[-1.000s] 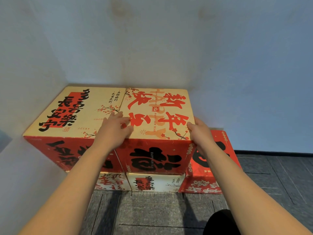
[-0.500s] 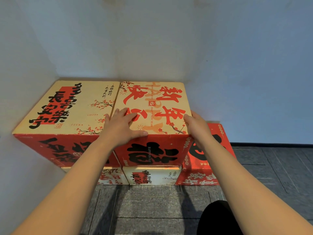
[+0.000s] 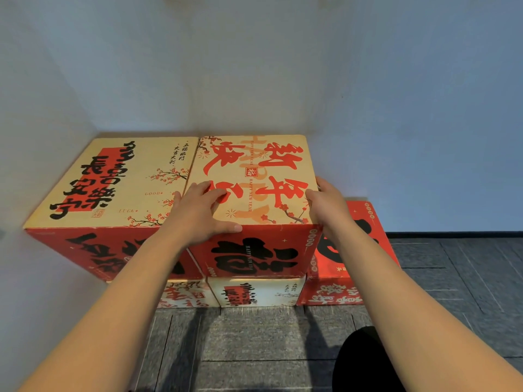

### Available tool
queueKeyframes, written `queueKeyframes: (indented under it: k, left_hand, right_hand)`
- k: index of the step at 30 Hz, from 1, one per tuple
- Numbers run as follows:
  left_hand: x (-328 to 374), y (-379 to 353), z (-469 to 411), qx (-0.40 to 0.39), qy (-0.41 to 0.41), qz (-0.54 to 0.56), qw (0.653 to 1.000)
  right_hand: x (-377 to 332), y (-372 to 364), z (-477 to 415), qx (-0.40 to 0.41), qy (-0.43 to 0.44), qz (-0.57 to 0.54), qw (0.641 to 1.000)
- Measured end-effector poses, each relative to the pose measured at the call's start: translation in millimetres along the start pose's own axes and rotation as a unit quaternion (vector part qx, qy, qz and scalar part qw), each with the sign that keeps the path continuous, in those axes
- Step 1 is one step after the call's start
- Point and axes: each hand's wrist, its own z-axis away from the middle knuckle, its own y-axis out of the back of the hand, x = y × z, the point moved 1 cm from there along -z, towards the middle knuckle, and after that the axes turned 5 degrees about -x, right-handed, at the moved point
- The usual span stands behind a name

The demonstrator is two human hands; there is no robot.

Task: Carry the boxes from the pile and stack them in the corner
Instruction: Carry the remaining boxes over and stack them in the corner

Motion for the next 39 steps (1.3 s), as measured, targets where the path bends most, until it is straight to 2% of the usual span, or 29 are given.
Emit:
queueKeyframes:
  k: [12, 16, 22, 27, 32, 36, 39]
  left_hand:
    - [10, 2, -1, -0.002, 0.009, -0.006, 1.0]
    - [17, 8, -4, -0.014, 0.031, -0.004, 0.999]
    - [60, 46, 13, 0.024, 0.029, 0.146, 0.989]
    - [121, 142, 56, -0.001, 0.042, 0.275, 0.96]
    - [193, 290, 115, 0.016, 0.025, 0.36, 0.932]
    - [244, 406, 165, 0.012, 0.034, 0.499, 0.866]
    - [277, 465, 204, 0.007, 0.027, 0.583, 0.812]
  right_hand:
    - [-5, 3, 9, -0.019, -0.005, 0.037, 0.999]
    - [-8, 2, 13, -0.016, 0.02, 0.063, 0.998]
    - [-57, 22, 53, 0.008, 0.004, 0.097, 0.995]
    - [-154, 56, 108, 0.016, 0.011, 0.057, 0.998]
    - [-295, 109, 185, 0.047, 0.027, 0.018, 0.998]
    - [-402, 155, 256, 0.084, 0.044, -0.061, 0.994]
    - [-455, 184, 311, 0.125, 0.06, -0.11, 0.984]
